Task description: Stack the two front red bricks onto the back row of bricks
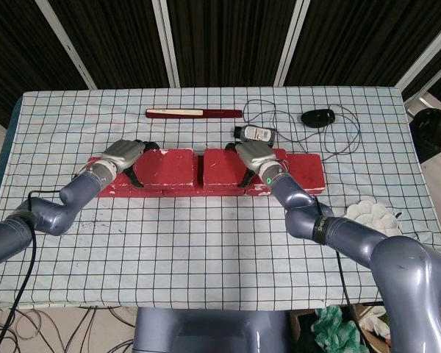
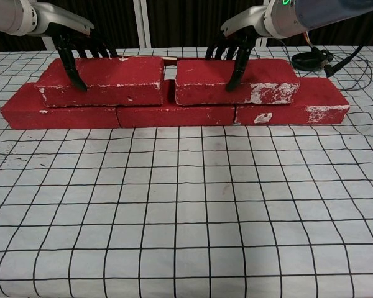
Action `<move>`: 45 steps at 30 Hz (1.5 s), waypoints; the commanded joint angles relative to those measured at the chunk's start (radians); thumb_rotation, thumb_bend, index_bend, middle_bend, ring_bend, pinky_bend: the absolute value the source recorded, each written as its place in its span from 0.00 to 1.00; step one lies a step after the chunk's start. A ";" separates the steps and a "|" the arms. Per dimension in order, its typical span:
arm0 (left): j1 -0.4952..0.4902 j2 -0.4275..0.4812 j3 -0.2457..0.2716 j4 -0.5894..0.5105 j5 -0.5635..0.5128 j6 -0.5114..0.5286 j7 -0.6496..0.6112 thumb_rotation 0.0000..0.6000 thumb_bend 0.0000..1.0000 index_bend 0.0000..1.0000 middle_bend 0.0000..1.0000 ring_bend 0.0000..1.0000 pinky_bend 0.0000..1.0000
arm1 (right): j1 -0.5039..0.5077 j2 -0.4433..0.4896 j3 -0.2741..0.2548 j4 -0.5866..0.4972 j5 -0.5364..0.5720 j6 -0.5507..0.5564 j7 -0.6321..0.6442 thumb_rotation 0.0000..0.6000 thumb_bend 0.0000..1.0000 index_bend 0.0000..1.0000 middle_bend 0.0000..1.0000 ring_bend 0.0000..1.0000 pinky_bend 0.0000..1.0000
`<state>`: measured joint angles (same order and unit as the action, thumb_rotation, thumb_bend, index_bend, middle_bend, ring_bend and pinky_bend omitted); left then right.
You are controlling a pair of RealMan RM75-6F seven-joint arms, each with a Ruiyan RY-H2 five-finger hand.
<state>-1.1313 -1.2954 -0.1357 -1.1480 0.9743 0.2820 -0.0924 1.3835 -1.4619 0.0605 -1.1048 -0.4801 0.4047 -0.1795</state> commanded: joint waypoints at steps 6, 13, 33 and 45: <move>-0.010 0.006 0.013 -0.015 -0.016 0.011 0.010 1.00 0.15 0.16 0.20 0.10 0.18 | 0.000 -0.001 -0.004 0.000 0.002 0.005 0.007 1.00 0.16 0.21 0.26 0.25 0.20; -0.021 0.010 0.025 -0.021 -0.036 0.019 0.020 1.00 0.15 0.16 0.20 0.10 0.18 | 0.000 -0.004 -0.006 0.002 0.001 0.007 0.012 1.00 0.16 0.21 0.26 0.25 0.20; -0.072 0.003 0.065 -0.020 -0.120 0.000 0.031 1.00 0.15 0.15 0.19 0.10 0.18 | 0.007 -0.010 -0.009 -0.008 0.008 0.023 0.018 1.00 0.16 0.21 0.26 0.25 0.20; -0.094 -0.010 0.088 -0.005 -0.156 0.001 0.034 1.00 0.14 0.14 0.19 0.10 0.18 | 0.010 -0.013 -0.009 -0.009 0.015 0.024 0.018 1.00 0.16 0.21 0.26 0.25 0.20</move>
<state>-1.2239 -1.3038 -0.0484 -1.1539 0.8201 0.2826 -0.0579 1.3938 -1.4745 0.0519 -1.1142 -0.4652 0.4286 -0.1614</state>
